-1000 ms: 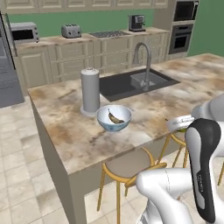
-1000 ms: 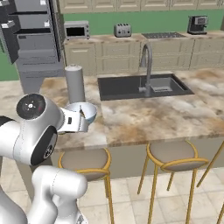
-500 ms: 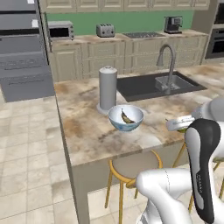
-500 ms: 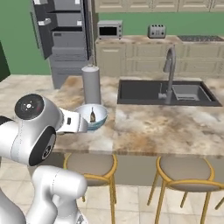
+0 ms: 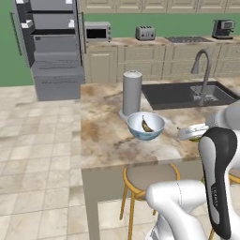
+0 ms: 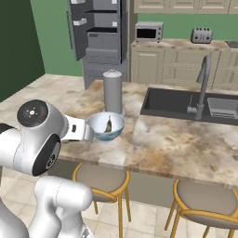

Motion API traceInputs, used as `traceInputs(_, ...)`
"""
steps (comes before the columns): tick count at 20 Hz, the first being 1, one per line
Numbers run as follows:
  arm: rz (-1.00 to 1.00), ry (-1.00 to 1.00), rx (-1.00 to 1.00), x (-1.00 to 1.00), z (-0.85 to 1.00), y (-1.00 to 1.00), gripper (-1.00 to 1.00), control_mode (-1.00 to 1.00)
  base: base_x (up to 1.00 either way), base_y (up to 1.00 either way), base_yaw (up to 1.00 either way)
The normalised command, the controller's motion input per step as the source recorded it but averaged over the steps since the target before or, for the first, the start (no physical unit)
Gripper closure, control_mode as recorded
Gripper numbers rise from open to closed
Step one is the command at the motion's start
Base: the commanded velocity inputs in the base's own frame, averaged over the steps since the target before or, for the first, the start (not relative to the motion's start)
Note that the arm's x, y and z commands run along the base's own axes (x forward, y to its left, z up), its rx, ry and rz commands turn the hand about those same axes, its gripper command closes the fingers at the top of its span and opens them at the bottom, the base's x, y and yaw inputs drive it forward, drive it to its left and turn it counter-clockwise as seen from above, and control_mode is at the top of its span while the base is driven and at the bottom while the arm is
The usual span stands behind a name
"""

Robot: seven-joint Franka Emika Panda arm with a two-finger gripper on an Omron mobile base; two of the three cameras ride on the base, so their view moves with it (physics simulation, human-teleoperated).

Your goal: Retrieve the banana and pear from the fridge and place them into the bowl on the dining table.

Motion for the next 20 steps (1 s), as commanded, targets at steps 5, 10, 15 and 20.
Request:
traceInputs(5, 0.0, 0.0, 0.0, 0.0, 0.0, 0.0, 1.0, 1.0, 0.78, 0.0, 0.17)
traceInputs(10, 0.05, 0.11, 0.02, 0.53, -0.06, 0.0, 1.0, -1.0, 0.3, 0.0, 0.04)
traceInputs(15, 0.07, 0.15, 0.05, 0.99, -0.11, -0.01, 1.0, -1.0, 0.0, 0.0, 0.0)
traceInputs(20, 0.06, 0.09, 0.04, 0.85, -0.17, 0.0, 1.0, -1.0, 0.0, 0.0, 0.0)
